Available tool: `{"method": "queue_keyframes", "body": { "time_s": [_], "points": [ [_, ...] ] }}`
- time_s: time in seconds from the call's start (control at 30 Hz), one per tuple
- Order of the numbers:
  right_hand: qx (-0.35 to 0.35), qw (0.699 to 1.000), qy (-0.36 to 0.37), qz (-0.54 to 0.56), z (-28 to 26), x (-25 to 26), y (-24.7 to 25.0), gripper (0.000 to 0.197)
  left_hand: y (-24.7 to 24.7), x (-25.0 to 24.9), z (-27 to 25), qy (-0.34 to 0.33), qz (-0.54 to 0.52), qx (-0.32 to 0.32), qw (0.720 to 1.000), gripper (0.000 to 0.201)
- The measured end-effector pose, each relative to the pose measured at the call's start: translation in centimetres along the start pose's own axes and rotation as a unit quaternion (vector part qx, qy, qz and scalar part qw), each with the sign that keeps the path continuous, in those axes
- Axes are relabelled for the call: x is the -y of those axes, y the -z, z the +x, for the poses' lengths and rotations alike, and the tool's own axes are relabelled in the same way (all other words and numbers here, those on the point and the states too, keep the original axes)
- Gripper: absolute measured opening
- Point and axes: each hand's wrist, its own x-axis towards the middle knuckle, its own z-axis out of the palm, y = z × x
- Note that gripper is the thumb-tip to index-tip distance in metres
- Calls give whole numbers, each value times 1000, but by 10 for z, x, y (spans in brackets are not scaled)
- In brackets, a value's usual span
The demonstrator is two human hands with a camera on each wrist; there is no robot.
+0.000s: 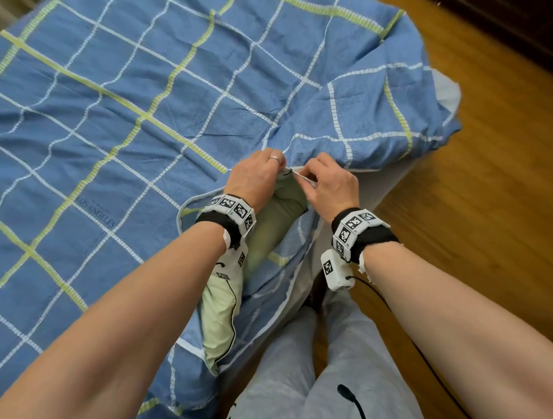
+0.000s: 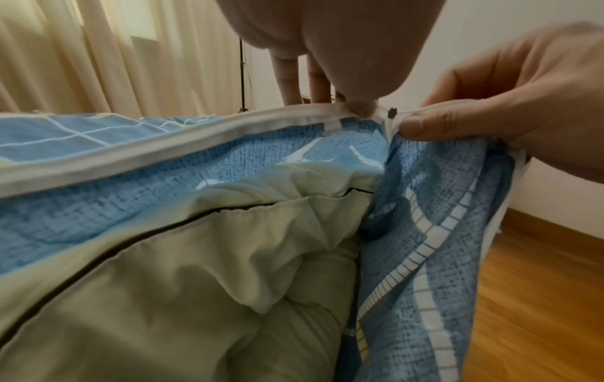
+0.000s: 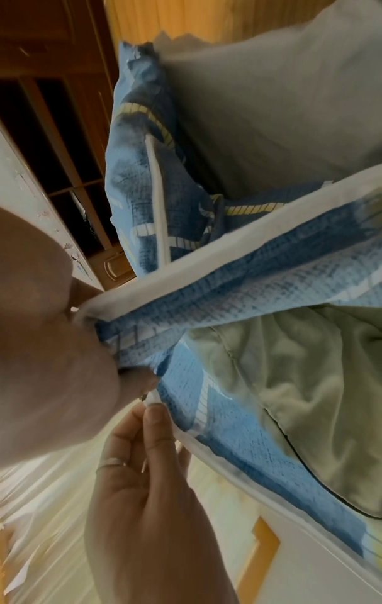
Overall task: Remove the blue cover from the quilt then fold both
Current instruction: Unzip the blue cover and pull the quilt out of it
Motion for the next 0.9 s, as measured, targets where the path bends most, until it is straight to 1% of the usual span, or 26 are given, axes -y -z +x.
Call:
{"method": "queue_keyframes", "body": {
  "time_s": [0.1,0.17,0.23,0.27,0.3,0.33,0.37,0.43,0.47,0.57,0.67,0.77,0.83,0.9],
  "points": [
    [3,1000,-15,27,-8,0,-6,21,-3,1,-6,7,-45,17,999,9],
    [20,993,-51,102,-14,1,-12,19,-5,0,-12,31,-94,3,995,14],
    [41,971,-118,204,-16,3,-18,18,-8,1,-18,62,-146,-19,987,15],
    [46,959,-142,242,-16,1,-20,16,-11,1,-21,74,-172,-28,982,15],
    [51,953,-149,259,-15,-1,-23,14,-14,1,-24,85,-200,-32,976,14],
    [60,956,-137,253,-13,-4,-23,12,-16,1,-26,95,-228,-31,969,14],
    [69,966,-110,224,-10,-7,-24,12,-19,1,-26,106,-252,-28,961,14],
    [89,985,-38,143,-1,-12,-21,15,-21,2,-25,126,-288,-18,949,12],
    [97,989,-8,107,3,-14,-19,17,-21,3,-24,132,-298,-15,945,12],
    [105,992,68,30,15,-16,-11,19,-20,6,-20,134,-297,-4,945,12],
    [90,984,148,-34,23,-12,-5,15,-17,6,-15,129,-301,1,945,12],
    [84,976,186,-80,32,-3,0,14,-14,8,-9,162,-328,15,931,10],
    [75,975,190,-87,34,2,0,14,-12,11,-6,188,-360,34,913,8],
    [59,975,194,-85,34,6,-2,13,-7,15,-5,200,-374,59,904,8]
  ]
}}
